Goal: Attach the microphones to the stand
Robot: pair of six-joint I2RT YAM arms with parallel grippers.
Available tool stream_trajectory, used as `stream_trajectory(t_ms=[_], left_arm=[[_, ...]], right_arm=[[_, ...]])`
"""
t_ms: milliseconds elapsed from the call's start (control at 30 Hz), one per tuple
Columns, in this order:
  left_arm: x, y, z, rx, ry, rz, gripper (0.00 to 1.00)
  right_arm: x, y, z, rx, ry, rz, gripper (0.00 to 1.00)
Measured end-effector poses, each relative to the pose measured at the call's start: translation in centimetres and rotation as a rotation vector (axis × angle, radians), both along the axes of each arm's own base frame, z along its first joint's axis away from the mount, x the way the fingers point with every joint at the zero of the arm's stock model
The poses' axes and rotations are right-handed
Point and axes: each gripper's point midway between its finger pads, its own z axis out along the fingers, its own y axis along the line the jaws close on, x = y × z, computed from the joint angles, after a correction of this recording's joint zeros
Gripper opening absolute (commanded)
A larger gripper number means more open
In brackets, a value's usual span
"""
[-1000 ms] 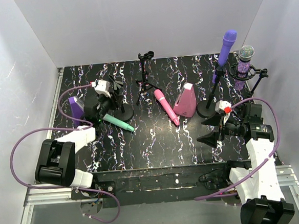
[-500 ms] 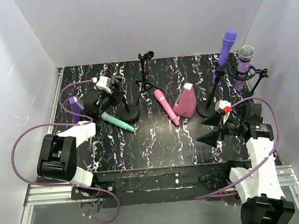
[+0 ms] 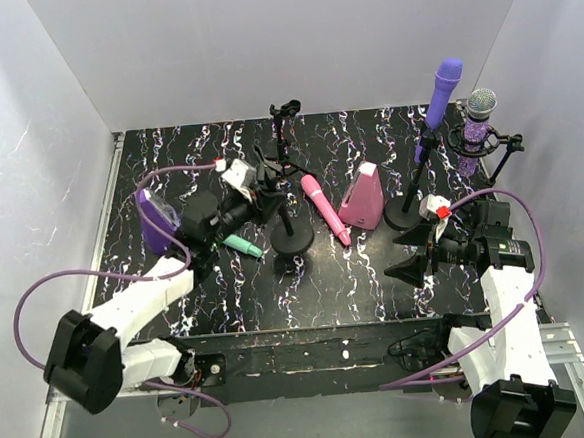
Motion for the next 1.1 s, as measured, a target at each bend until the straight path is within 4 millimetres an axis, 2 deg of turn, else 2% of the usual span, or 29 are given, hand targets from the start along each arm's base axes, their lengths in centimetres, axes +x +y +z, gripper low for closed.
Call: stream_trajectory(t_ms=[67, 133, 267, 467, 667, 867, 1100], left_arm=[[-2.2, -1.6, 1.1, -0.015, -0.022, -0.028, 0.00], [-4.1, -2.9, 1.3, -0.021, -0.021, -0.042, 0.00], [-6.6, -5.1, -0.7, 0.012, 0.017, -0.026, 0.00], [-7.7, -6.8, -4.8, 0.135, 0.031, 0.054, 0.00], [-8.0, -7.4, -7.0, 0.182, 0.013, 0.106, 0.00], [-7.9, -7.3, -7.0, 0.159, 0.018, 0.138, 0.46], [-8.3, -6.5, -6.8, 0.132, 0.055, 0.158, 0.75]], right_arm=[[0.0, 0.0, 0.0, 0.000, 0.004, 0.000, 0.96], [0.1, 0.0, -0.1, -0.001, 0.006, -0.001, 0.96], [0.1, 0.0, -0.1, -0.001, 0.008, -0.001, 0.96], [0.1, 0.0, -0.2, -0.001, 0.010, -0.001, 0.96], [0.2, -0.1, -0.3, -0.003, 0.012, 0.000, 0.96], [0.3, -0.1, -0.4, -0.007, 0.008, 0.002, 0.96], [0.3, -0.1, -0.5, -0.011, 0.005, 0.003, 0.96]])
